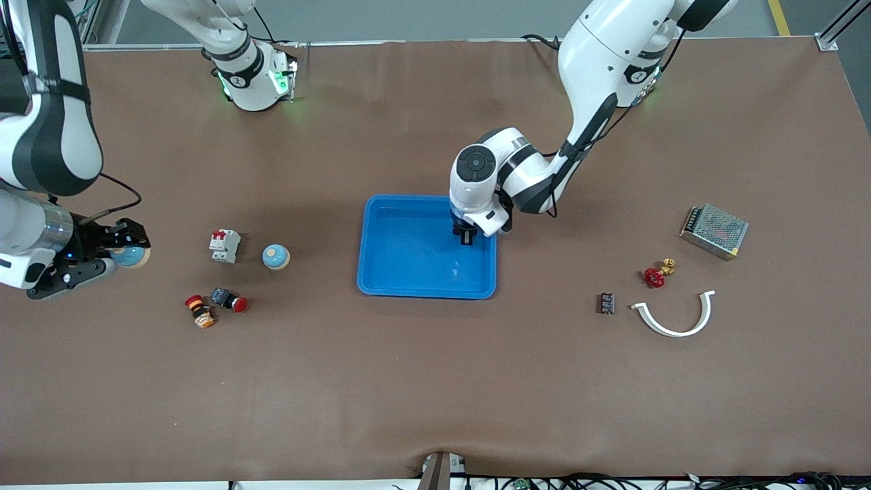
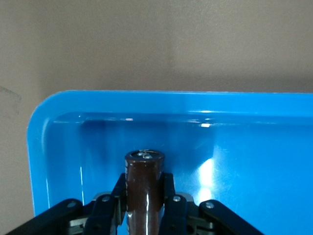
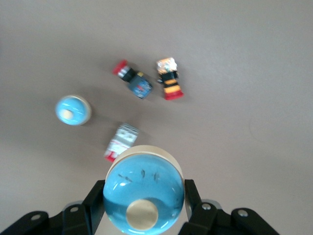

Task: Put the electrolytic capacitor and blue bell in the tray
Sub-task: 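Lower the capacitor into the tray, open the left gripper while right lifts bell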

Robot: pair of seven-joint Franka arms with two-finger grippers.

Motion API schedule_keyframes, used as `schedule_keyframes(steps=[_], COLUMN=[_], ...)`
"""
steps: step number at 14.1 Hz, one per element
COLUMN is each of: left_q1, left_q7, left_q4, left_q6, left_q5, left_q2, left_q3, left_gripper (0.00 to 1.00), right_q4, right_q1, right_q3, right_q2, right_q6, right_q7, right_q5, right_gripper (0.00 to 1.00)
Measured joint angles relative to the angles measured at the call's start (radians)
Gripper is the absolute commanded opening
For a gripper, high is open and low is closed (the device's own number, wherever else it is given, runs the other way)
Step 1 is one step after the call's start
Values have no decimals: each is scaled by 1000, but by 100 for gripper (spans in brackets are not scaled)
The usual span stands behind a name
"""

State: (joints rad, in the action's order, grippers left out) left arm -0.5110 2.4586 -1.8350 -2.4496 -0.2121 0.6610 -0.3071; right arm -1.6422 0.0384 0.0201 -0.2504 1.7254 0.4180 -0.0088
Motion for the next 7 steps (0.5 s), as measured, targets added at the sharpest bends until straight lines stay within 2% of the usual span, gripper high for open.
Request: schedule_keyframes(steps=[2, 5, 7], left_q1=[0, 0, -1], left_q7=[0, 0, 0], left_q4=[0, 1, 1], left_q6=[0, 0, 0], left_q5=[0, -6, -28], left_q2=[0, 1, 1], left_q3=[0, 0, 0], left_gripper=[0, 0, 99], right_q4=[50, 60, 60], right_q1=[-85, -217, -292], right_q3=[-7, -15, -16], right_q2=[0, -3, -8], right_q6=[-43, -42, -11], right_q7=[-180, -442, -587], right_q5=[10, 86, 114], right_gripper=[22, 21, 21])
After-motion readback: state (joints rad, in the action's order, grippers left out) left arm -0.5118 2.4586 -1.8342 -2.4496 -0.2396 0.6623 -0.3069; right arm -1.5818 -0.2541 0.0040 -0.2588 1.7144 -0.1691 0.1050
